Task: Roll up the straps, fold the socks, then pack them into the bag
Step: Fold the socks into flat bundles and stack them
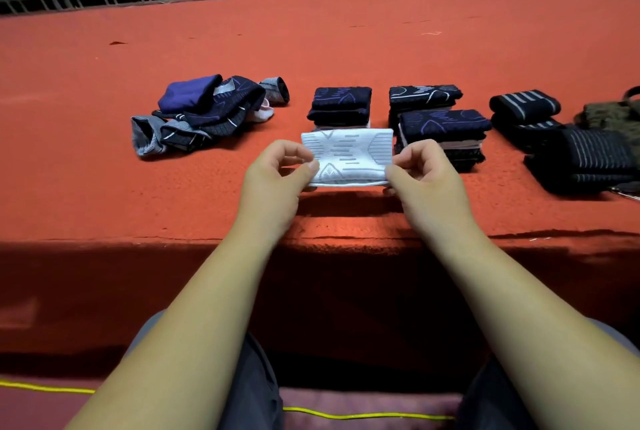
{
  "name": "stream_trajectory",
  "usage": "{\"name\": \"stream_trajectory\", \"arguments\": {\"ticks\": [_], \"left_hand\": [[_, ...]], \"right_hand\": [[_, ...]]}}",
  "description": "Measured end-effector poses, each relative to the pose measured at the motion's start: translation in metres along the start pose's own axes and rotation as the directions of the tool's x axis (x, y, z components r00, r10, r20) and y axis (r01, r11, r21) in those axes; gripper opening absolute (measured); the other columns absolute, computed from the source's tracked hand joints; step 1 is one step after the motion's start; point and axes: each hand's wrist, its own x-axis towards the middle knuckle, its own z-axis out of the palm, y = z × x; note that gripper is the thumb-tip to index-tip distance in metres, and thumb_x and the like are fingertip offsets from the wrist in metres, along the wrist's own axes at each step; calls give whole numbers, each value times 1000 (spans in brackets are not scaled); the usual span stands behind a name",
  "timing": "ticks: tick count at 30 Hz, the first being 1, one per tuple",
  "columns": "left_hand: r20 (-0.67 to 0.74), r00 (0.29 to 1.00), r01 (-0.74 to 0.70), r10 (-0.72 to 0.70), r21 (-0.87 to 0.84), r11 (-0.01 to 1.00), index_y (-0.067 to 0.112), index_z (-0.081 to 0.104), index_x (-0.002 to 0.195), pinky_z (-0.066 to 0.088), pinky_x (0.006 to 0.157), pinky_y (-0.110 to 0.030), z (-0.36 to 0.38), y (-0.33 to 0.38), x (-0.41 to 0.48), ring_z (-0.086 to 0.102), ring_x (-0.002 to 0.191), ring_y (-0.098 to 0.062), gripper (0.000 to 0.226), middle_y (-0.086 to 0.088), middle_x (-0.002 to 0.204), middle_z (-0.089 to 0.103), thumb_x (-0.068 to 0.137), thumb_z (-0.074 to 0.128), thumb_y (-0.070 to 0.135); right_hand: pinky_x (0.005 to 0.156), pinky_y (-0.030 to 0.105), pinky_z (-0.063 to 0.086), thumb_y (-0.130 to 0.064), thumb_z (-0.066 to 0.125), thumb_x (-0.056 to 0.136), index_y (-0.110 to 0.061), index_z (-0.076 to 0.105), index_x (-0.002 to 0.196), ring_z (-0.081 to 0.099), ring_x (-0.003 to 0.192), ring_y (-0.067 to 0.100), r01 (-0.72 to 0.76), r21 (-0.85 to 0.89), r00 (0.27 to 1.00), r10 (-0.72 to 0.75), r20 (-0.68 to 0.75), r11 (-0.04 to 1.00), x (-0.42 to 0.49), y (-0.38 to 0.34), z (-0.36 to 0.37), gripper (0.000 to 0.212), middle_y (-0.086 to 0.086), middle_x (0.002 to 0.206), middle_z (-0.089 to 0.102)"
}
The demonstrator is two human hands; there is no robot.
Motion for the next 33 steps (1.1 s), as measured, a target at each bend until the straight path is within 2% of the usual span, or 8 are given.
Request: {"name": "stream_trajectory", "arguments": {"ticks": [4,9,13,18,22,26,30,33], "left_hand": [[-18,999,-35,35,-1,999,29,77,114,57,101,-37,3,4,5,70,99,-5,28,16,111,77,98,67,8],[11,997,-77,78,-37,996,29,72,132,52,89,-24,11,3,21,61,85,-4,47,9,122,75,96,60,0],[-26,996,-84,84,-12,996,27,71,135,46,81,-15,18,-4,34,56,76,3,43,8,112,72,101,61,4],[-106,993,-49,55,58,997,34,75,118,52,79,-25,22,-15,49,58,77,-7,30,14,102,76,99,67,13],[-116,993,15,-3,100,995,30,79,112,51,82,-18,23,-26,55,69,91,-10,19,17,101,77,99,70,20],[-105,994,50,-40,98,994,26,81,112,53,96,-23,24,-29,56,69,100,0,17,16,107,78,100,70,21],[-41,998,60,-56,117,991,25,80,118,52,99,-27,20,-32,53,67,95,-5,20,11,114,78,101,69,22],[5,999,42,-43,162,986,25,79,123,48,98,-22,16,-32,51,65,100,-5,24,7,121,76,101,69,21]], "right_hand": [[93,38,59,-18,70,95,-27,76,105,75,94,14,19,9,999,-19,-36,1000,5,-2,5,15,-9,98,78],[88,8,47,-6,65,99,-23,75,128,69,103,-7,66,10,997,-66,-27,998,16,-3,11,35,-9,121,75],[106,18,48,-5,64,99,-21,71,135,68,115,-4,119,-40,993,-120,-10,992,29,1,18,40,-11,133,68],[109,31,52,-11,63,99,-25,68,140,71,112,8,82,-46,997,-82,1,996,42,8,29,44,-7,130,69],[97,14,47,-15,64,98,-27,67,141,66,99,3,71,-155,997,-74,-14,985,44,14,36,45,-8,121,67],[91,13,45,-16,63,98,-28,66,142,62,89,3,54,-184,998,-56,-3,982,44,18,38,46,-12,116,62],[87,-2,33,-15,64,98,-25,61,148,59,89,-2,49,-253,998,-39,43,966,45,21,38,52,-9,125,59],[87,-5,31,-13,64,97,-22,60,150,58,89,-4,45,-250,998,-34,50,967,43,22,38,54,-6,128,59]]}}
